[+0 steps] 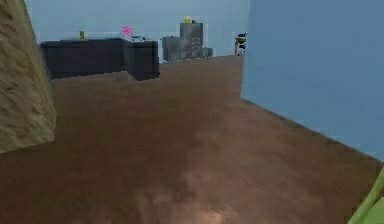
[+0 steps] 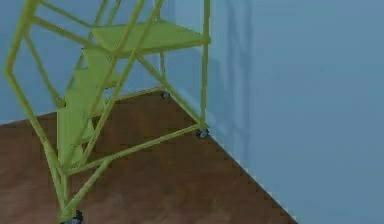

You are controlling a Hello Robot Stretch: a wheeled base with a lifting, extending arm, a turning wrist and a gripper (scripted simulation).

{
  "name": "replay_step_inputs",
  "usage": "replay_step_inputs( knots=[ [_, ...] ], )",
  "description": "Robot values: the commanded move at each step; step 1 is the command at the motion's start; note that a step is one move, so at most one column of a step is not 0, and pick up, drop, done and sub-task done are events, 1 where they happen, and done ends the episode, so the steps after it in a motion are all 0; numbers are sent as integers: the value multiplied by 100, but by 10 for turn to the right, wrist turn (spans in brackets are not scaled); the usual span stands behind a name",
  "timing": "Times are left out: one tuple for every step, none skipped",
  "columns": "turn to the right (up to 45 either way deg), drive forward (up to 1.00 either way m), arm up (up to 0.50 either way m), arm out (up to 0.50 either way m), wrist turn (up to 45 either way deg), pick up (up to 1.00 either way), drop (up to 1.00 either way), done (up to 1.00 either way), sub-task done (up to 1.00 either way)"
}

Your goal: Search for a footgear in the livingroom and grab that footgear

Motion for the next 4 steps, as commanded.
replay_step_inputs(
  knots=[
    [-450,0,0,0,0,0,0,0,0],
    [-450,0,0,0,0,0,0,0,0],
    [-240,0,0,0,0,0,0,0,0],
    [0,100,0,0,0,0,0,0,0]
  ],
)
